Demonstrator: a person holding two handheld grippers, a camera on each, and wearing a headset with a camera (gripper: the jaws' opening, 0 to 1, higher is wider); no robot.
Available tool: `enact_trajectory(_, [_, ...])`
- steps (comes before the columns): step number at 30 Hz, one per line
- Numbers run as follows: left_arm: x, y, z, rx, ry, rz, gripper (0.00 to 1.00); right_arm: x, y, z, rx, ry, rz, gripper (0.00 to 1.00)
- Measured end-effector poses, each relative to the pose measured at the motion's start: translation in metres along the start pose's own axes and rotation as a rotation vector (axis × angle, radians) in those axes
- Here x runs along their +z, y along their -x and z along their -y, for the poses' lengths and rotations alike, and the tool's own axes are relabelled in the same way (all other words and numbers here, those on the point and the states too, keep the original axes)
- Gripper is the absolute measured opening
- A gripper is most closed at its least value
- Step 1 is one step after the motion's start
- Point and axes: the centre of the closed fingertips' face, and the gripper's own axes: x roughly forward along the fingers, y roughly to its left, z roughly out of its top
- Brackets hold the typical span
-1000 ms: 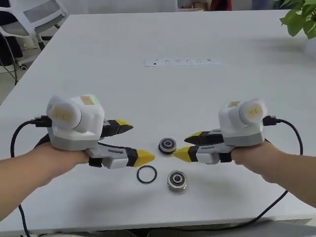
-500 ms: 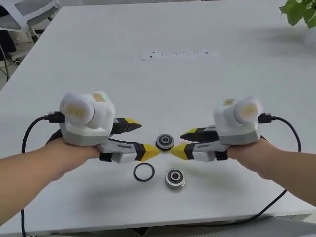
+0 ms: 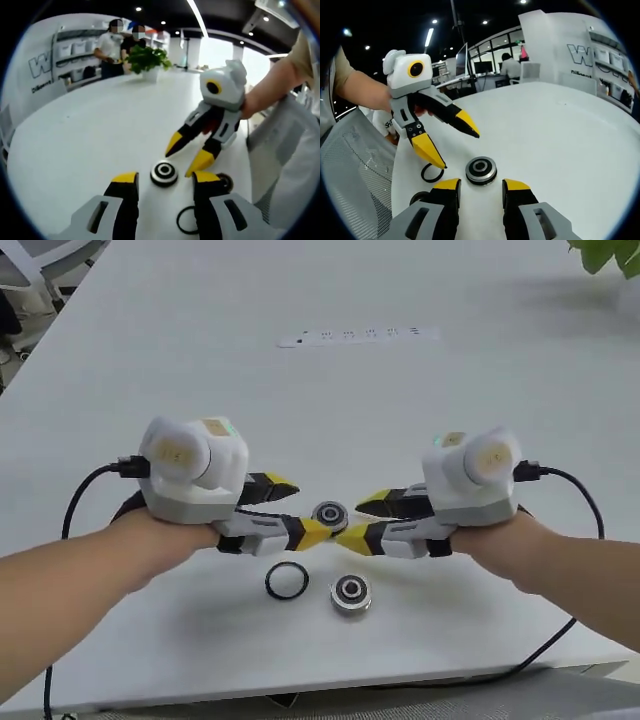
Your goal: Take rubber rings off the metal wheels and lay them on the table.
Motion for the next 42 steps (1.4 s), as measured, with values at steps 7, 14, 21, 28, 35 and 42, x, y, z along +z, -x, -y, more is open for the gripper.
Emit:
enact_trajectory(7, [0.0, -0.008, 0.001, -0.008, 0.006, -0.006, 0.38, 0.0, -0.001, 0.0, 0.001, -0.004, 0.008, 0.31])
enact_trajectory(14, [-0.002, -0.016, 0.002, -0.015, 0.004, -0.019, 0.31, -0.001, -0.001, -0.001, 0.001, -0.012, 0.013, 0.31])
enact_trajectory(21, [-0.005, -0.021, 0.003, -0.019, -0.007, -0.038, 0.25, -0.003, 0.0, 0.0, -0.001, -0.017, 0.013, 0.31])
enact_trajectory(28, [-0.005, -0.024, 0.001, -0.013, -0.024, -0.041, 0.21, -0.004, 0.0, 0.001, -0.002, -0.02, 0.012, 0.31])
enact_trajectory(35, [-0.006, -0.027, 0.0, -0.005, -0.088, -0.053, 0.15, -0.003, -0.001, 0.0, -0.001, -0.02, 0.014, 0.3])
enact_trajectory(42, [-0.006, -0.03, -0.002, 0.013, -0.108, -0.054, 0.14, -0.001, -0.004, -0.001, 0.003, -0.012, 0.016, 0.3])
